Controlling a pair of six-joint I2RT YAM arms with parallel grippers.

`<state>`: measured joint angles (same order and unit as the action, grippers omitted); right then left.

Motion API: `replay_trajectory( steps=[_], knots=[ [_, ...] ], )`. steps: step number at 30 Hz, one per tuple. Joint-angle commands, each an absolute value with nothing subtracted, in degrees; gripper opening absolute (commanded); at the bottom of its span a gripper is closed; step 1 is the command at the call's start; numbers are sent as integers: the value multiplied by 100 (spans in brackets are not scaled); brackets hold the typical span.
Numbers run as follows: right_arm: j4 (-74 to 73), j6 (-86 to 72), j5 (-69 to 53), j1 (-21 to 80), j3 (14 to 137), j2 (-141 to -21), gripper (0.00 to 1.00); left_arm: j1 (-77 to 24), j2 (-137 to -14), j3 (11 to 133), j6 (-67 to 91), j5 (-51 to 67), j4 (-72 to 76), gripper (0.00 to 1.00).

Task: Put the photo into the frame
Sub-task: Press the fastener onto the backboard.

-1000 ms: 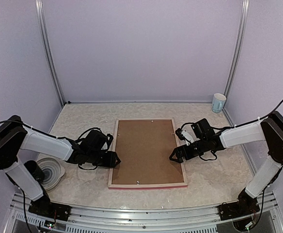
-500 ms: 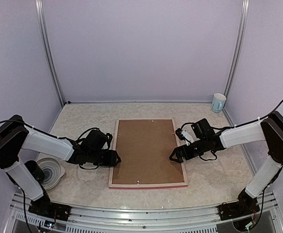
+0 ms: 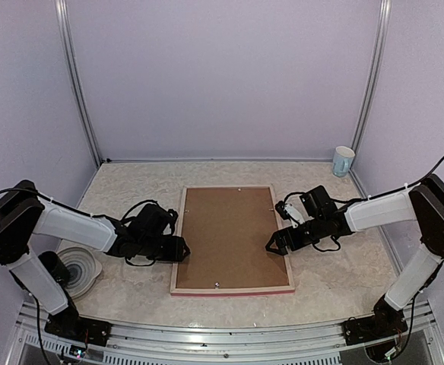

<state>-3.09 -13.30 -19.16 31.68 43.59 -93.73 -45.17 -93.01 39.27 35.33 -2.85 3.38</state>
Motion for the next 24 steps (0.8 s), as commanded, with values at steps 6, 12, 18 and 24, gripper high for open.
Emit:
replay_trajectory(
  steps=[6,12,18,24],
  knots=[
    [-346,-1317,-1894,3111,4351,-9249,99,-4658,-9089,4192,2879,-502,-300,52],
    [-285,-1333,-1923,3111,4309,-9290,99,-4658,-9272,4334,2830,-631,-427,52],
    [-247,-1324,-1912,3111,4280,-9320,99,-4667,-9471,4387,2889,-718,-393,51],
    [-227,-1320,-1892,3111,4276,-9352,99,-4696,-9611,4399,2906,-636,-316,51]
  ],
)
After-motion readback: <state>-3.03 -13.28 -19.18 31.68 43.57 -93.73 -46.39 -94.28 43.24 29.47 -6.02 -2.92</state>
